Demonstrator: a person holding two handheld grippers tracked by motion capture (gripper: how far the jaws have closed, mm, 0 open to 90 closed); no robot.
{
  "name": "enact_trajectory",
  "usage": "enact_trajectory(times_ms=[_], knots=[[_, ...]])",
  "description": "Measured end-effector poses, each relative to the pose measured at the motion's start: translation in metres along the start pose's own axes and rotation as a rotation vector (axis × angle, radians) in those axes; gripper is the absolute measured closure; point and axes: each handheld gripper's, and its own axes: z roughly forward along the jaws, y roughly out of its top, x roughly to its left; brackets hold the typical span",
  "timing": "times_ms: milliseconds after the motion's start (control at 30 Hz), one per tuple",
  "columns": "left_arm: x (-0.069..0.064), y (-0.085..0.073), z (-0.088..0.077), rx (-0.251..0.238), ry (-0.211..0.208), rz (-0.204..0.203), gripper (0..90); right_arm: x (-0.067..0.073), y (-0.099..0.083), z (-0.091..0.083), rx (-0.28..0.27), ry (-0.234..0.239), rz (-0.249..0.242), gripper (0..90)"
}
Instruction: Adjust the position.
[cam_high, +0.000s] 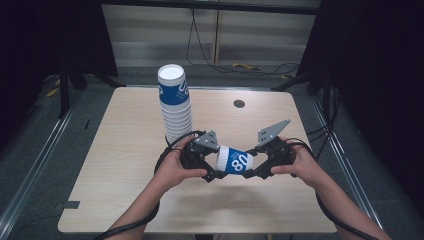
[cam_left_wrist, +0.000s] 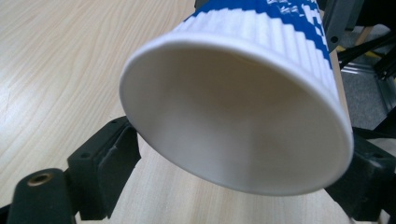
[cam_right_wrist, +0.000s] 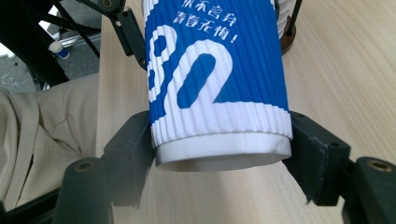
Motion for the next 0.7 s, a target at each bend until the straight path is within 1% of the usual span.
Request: enact_trajectory(times_ms=[33,100,133,233,267,300,333,367,433,467,500,533,567,600,700], knots=[[-0.0004,0.0004,0.001,0.001,0.005,-0.006,9.5,0.0003,0.0001,0.0005,0.0,0.003,-0.003,29.1],[0.0002,0.0012,0.0019,0.011,0.009,0.0,4.6,0.0014,0.0008,0.0011,0.003,0.009,-0.004,29.1],[0.0003,0.0012,0.0023,0.007,0.006,0.0,4.1,0.0016,0.001,0.0018,0.001,0.012,-0.007,29.1],[0.0002,0.0012,0.0025,-0.002,0.005,-0.005,4.8,0.0012,0.0012,0.0022,0.001,0.01,-0.009,29.1],[-0.0001,0.0013,0.0022,0.0,-0.004,-0.008,5.2,0.0011,0.0011,0.0022,0.0,0.01,-0.011,29.1],[-0.0002,0.0016,0.0016,0.004,-0.004,-0.002,5.4,0.0011,0.0008,0.0024,-0.003,0.018,-0.011,29.1],[-0.001,0.0016,0.0017,-0.004,-0.001,-0.002,7.4,0.0009,0.0007,0.0024,0.002,0.016,-0.011,29.1],[-0.0005,0.002,0.0011,-0.002,-0.004,0.017,8.5,0.0006,0.0005,0.0026,0.004,0.012,-0.013,29.1],[-0.0011,0.0026,0.0005,-0.011,-0.004,0.024,10.8,0.0002,0.0001,0.0037,0.005,0.015,-0.013,29.1],[-0.0014,0.0027,0.0005,-0.015,-0.008,0.02,11.9,0.0003,0.0002,0.0038,0.011,0.011,-0.01,29.1],[-0.0018,0.0029,0.0007,-0.019,-0.007,0.019,12.4,0.0001,0.0002,0.0044,0.012,0.016,-0.01,29.1],[-0.0014,0.0033,0.0006,-0.015,-0.005,0.03,12.6,0.0002,0.0005,0.0049,0.012,0.015,-0.01,29.1],[-0.0016,0.0033,0.0008,-0.013,-0.006,0.03,12.6,0.0005,0.0007,0.0054,0.012,0.013,-0.01,29.1],[-0.0024,0.003,0.001,-0.016,-0.005,0.023,12.7,0.0003,0.0011,0.0058,0.018,0.012,-0.015,29.1],[-0.0022,0.0021,0.0001,-0.014,-0.005,0.026,13.1,0.0007,0.0019,0.0063,0.018,0.011,-0.019,29.1]])
